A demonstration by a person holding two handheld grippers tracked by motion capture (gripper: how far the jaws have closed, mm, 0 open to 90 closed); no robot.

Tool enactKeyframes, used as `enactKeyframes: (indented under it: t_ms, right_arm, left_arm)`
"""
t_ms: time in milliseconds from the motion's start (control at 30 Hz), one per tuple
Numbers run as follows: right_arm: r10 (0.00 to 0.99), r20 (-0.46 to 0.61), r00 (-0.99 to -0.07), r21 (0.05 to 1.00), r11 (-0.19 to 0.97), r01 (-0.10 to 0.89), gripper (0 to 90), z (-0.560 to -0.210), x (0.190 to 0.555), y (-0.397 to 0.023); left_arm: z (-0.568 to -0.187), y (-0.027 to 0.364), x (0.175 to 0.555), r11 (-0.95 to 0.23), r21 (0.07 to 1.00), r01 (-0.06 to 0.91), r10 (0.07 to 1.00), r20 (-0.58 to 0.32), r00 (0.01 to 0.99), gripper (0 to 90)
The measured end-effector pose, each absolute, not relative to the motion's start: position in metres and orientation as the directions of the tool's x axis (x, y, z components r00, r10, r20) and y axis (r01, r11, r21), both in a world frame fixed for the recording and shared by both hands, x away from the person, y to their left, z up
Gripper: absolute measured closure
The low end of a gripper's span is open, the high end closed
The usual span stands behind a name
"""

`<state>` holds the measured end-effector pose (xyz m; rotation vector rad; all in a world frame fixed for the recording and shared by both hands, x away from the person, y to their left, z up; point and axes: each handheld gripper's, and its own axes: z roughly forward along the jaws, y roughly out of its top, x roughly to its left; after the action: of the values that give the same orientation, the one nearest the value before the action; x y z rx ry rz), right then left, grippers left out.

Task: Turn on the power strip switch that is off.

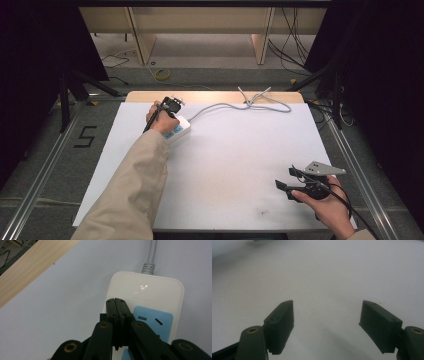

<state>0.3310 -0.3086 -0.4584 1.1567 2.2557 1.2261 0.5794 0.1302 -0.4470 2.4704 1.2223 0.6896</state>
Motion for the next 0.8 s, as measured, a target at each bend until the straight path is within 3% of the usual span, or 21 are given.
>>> enactKeyframes:
  t_ms: [800]
  right_arm:
    - [0.782, 0.089, -0.617, 0.816, 0.299, 0.496, 27.9, -0.458, 0.331, -0.309]
  left_arm:
    - [-0.442, 0.146, 0.577, -0.518, 0.528, 0.673, 0.845, 0.198, 0.496, 89.5]
